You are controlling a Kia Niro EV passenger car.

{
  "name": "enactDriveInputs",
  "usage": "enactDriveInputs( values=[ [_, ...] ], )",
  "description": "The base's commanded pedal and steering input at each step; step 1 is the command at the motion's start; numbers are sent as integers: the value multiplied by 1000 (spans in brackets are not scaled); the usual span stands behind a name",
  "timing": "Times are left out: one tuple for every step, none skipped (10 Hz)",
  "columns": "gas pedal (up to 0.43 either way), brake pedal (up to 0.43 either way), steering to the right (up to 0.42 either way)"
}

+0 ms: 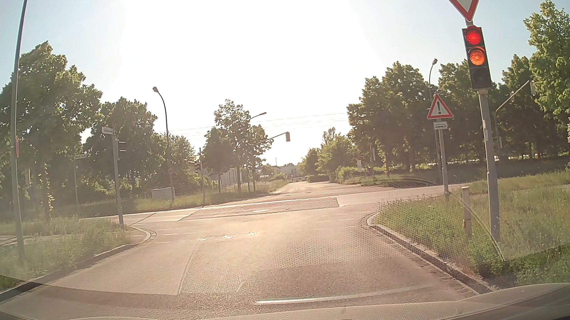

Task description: Follow the waypoints while adhering to traffic rules and regulations

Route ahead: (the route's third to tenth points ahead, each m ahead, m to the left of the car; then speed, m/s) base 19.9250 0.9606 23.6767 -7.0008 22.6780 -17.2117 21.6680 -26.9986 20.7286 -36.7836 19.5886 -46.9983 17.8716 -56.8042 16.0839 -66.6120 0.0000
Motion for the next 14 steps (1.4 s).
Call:
enactDriveInputs(
  values=[
    [0,299,-24],
    [0,250,-26],
    [0,104,-31],
    [0,30,-32],
    [0,0,-33],
    [0,0,-40],
    [0,0,-59],
    [59,0,-76],
    [177,0,-93],
    [228,0,-99],
    [331,0,-94],
    [331,0,-91],
    [331,0,-90],
    [319,0,-90]
  ],
)
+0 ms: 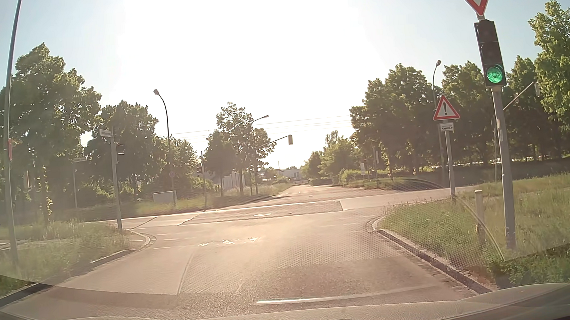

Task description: Follow the waypoints while adhering to traffic rules and regulations

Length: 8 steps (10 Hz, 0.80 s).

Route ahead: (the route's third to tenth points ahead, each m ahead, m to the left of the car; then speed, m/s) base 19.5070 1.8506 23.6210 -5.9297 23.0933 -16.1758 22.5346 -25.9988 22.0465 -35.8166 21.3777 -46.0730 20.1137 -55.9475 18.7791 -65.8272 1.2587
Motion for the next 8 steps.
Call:
enactDriveInputs(
  values=[
    [299,0,-90],
    [287,0,-86],
    [287,0,-81],
    [280,0,-76],
    [260,0,-71],
    [248,0,-64],
    [248,0,-59],
    [240,0,-55]
  ],
)
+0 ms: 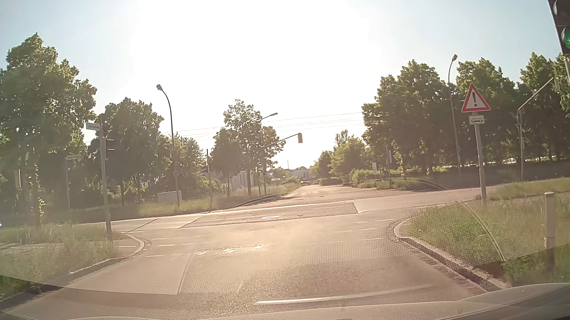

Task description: Follow the waypoints while adhering to traffic rules and regulations

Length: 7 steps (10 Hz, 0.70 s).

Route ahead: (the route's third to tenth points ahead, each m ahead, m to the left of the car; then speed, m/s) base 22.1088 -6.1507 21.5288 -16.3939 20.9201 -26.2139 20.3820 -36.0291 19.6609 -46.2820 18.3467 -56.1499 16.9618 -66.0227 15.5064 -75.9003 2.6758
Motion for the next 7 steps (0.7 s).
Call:
enactDriveInputs(
  values=[
    [240,0,-49],
    [209,0,-42],
    [209,0,-39],
    [197,0,-35],
    [197,0,-23],
    [197,0,-10],
    [197,0,4]
  ],
)
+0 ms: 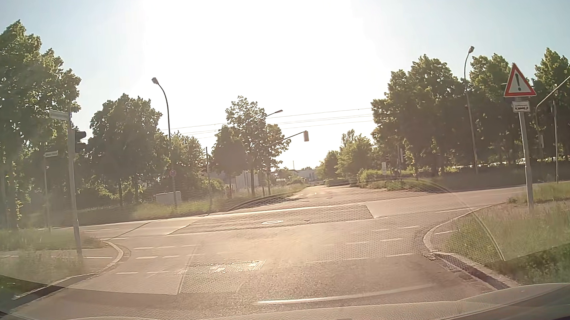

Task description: Follow the waypoints while adhering to traffic rules and regulations

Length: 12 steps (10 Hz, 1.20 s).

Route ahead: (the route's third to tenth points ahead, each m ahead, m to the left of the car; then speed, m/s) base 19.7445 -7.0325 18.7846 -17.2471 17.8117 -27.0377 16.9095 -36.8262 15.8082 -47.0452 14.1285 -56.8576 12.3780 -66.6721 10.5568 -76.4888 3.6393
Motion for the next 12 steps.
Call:
enactDriveInputs(
  values=[
    [189,0,12],
    [157,0,13],
    [118,0,13],
    [47,0,15],
    [0,0,15],
    [0,0,24],
    [0,0,38],
    [0,0,53],
    [0,0,69],
    [0,0,83],
    [0,0,94],
    [0,0,105]
  ],
)
